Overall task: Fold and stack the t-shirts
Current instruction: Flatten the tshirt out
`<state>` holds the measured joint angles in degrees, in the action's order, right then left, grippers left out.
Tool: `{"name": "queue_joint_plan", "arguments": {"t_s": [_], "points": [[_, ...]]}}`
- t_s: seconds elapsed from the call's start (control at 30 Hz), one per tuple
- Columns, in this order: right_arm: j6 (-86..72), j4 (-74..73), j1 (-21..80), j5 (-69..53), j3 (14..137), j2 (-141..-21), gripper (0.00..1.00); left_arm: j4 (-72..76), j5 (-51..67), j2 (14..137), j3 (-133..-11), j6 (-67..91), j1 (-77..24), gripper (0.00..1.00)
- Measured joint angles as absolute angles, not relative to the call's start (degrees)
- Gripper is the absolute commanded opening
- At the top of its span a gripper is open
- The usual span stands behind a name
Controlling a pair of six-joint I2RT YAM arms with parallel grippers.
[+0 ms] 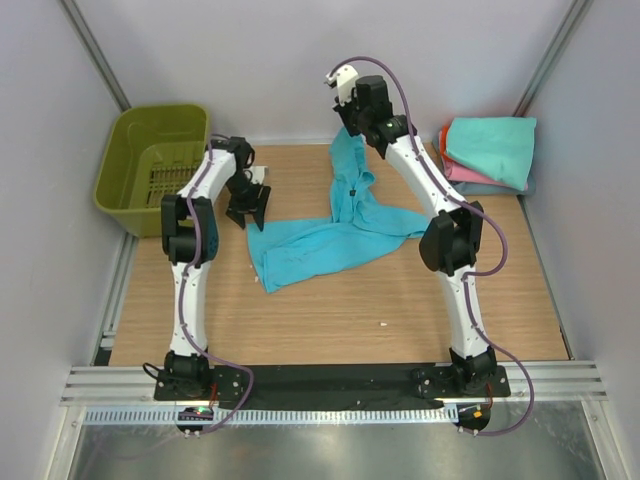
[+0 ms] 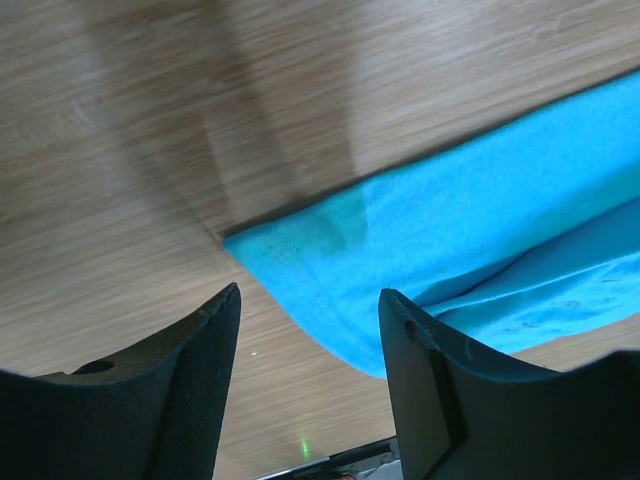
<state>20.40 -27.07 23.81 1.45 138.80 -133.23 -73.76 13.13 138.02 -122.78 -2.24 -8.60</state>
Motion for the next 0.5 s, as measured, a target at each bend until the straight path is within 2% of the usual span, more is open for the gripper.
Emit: {"name": "queue_joint_plan", "arguments": {"t_s": [0.37, 0.5], "points": [[20.4, -27.4, 23.2, 1.9, 138.2, -133.2, 0.01, -74.3, 13.0, 142.0, -126.8, -2.5, -8.6, 0.54], [20.4, -27.5, 23.0, 2.1, 137.8, -133.2, 0.01, -74.9, 12.6, 142.8, -128.3, -2.5, -8.6, 0.44]]}}
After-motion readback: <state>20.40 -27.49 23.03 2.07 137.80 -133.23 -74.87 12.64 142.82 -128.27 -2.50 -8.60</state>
